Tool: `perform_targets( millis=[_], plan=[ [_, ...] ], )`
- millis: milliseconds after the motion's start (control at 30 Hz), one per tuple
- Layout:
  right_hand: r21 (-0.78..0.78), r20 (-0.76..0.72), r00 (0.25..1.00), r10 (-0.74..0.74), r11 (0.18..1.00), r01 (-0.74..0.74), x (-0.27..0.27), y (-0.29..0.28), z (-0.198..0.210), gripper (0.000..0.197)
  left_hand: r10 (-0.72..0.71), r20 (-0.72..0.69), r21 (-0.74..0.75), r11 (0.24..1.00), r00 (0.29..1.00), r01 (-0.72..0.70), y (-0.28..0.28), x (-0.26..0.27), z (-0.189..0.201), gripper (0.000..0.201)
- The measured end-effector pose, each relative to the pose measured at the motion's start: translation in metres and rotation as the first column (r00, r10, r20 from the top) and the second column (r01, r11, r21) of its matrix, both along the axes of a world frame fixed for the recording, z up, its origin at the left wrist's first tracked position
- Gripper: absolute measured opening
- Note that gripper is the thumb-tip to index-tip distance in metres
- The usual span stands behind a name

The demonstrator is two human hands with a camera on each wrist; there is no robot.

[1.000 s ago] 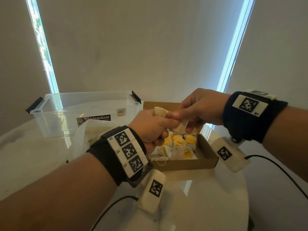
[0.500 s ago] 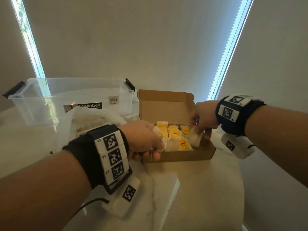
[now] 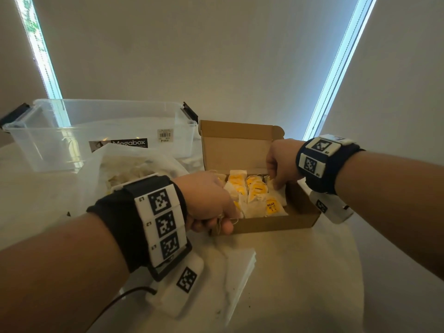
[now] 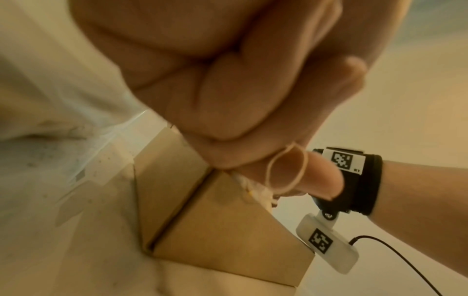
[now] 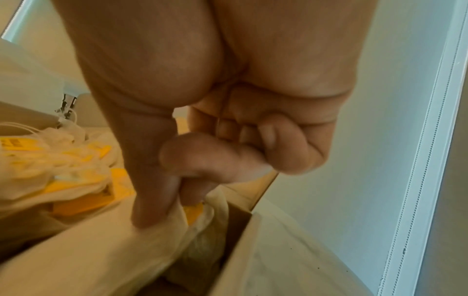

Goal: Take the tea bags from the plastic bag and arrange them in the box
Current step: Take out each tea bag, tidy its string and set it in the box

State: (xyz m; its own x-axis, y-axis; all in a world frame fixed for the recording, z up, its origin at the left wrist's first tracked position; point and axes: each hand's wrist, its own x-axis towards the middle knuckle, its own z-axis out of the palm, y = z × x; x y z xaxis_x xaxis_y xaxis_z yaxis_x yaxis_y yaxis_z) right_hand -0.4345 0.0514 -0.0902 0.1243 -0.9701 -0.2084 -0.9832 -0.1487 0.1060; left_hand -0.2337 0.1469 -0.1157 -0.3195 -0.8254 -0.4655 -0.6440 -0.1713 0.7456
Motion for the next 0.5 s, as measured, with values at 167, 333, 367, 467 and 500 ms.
perform_targets(
  millis=[167, 333, 367, 467, 500],
  plan=[
    [-0.064, -0.03, 0.999, -0.013, 0.998, 0.011, 0.002, 0.0, 0.0, 0.029, -0.008, 0.01, -0.009, 1.0, 1.0, 0.008, 0.0, 0.001, 0.005, 0.014],
    [-0.148, 0.008, 0.999, -0.041, 0.988, 0.042, -0.001, 0.006, 0.02, 0.019, 0.135, -0.168, 0.049, 0.991, 0.976, -0.128, -0.004, 0.004, 0.015, 0.024],
    [-0.138, 0.033, 0.999, -0.04, 0.989, 0.045, -0.002, 0.01, 0.026, 0.016, 0.176, -0.241, 0.105, 0.982, 0.954, -0.155, -0.005, 0.005, 0.018, 0.025],
    [-0.048, 0.154, 0.988, 0.002, 0.999, 0.005, -0.001, 0.027, 0.04, 0.016, 0.307, -0.478, 0.266, 0.944, 0.823, -0.197, -0.007, 0.008, 0.028, 0.021],
    [-0.025, 0.254, 0.967, 0.022, 1.0, -0.016, 0.001, 0.034, 0.044, 0.017, 0.328, -0.533, 0.279, 0.938, 0.78, -0.204, -0.007, 0.008, 0.028, 0.019]
  ],
)
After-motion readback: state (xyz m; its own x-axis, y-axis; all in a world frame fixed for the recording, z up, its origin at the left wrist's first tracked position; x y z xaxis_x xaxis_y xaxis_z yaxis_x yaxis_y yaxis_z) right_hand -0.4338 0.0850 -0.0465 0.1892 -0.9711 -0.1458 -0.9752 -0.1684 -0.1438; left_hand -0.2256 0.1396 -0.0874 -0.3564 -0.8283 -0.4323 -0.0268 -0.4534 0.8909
